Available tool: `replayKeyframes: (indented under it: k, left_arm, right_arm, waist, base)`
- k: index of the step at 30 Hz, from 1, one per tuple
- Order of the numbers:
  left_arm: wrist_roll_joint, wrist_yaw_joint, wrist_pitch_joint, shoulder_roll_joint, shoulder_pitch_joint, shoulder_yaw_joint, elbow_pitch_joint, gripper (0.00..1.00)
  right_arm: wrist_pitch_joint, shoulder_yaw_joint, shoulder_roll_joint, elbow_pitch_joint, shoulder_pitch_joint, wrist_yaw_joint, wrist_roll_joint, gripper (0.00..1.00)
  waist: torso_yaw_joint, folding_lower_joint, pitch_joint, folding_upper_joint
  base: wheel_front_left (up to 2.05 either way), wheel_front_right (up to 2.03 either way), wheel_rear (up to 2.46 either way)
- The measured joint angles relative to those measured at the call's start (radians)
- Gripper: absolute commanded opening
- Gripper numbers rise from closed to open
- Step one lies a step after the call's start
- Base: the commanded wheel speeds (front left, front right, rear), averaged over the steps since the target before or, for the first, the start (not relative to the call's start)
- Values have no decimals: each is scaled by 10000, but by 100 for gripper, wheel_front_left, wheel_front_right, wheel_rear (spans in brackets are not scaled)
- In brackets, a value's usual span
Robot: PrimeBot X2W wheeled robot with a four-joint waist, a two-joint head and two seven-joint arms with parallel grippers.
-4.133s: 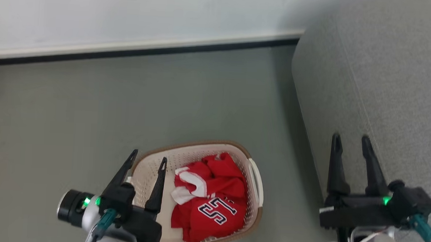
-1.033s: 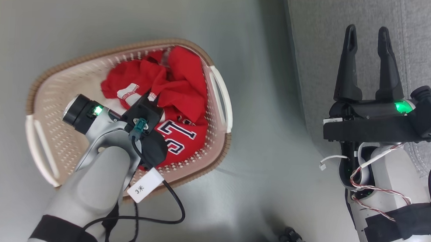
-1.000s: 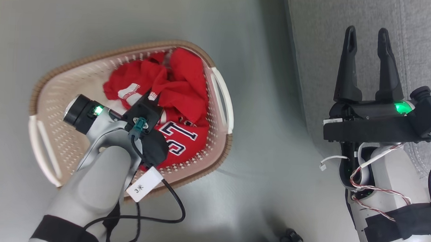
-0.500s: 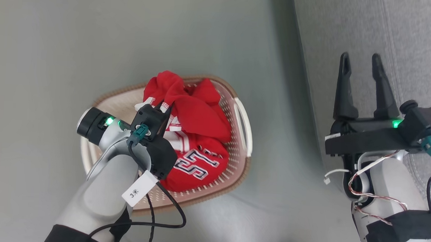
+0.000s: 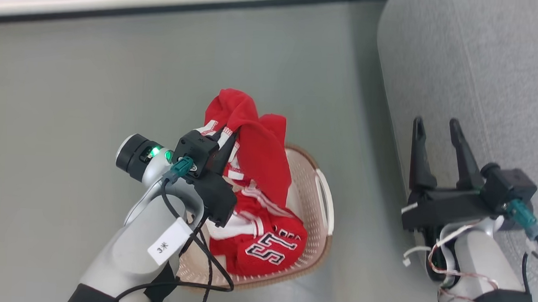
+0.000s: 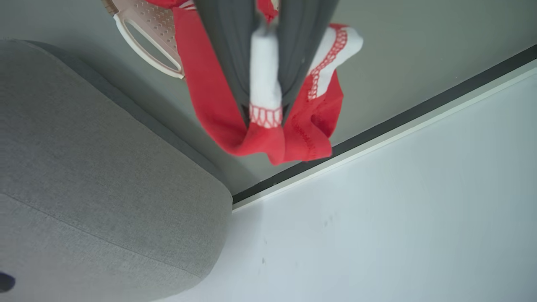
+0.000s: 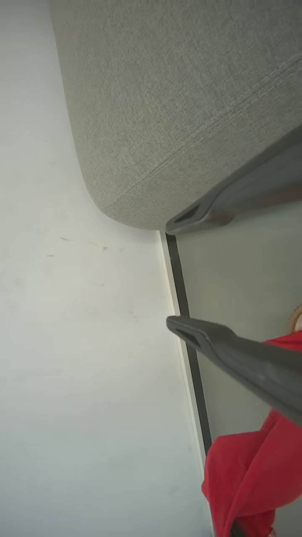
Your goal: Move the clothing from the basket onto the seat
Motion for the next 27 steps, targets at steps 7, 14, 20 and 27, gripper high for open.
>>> replayKeyframes:
  k: [7, 14, 20, 27]
  left_arm:
    - [-491, -82, -2, -4, 24, -69, -203, 0]
    - [-947, -169, -2, -8, 92, -105, -209, 0]
    - [-1133, -211, 81, -12, 313, -176, -169, 0]
    - [-1513, -253, 382, -12, 724, -447, -232, 0]
  right_arm:
    - [0, -176, -4, 314, 683, 6, -4, 100]
    - [0, -188, 0, 493, 1284, 90, -109, 100]
    - [0, 0, 23, 727, 1737, 192, -265, 100]
    - [0, 368, 65, 821, 2352, 357, -368, 100]
  waist:
    - [312, 0, -1073, 0]
    - [640, -1, -2289, 0]
    - [864, 0, -3197, 0]
    - [1044, -1, -4262, 0]
  base:
    - [0, 0, 0]
    - [0, 0, 0]
    - [0, 0, 0]
    - [0, 0, 0]
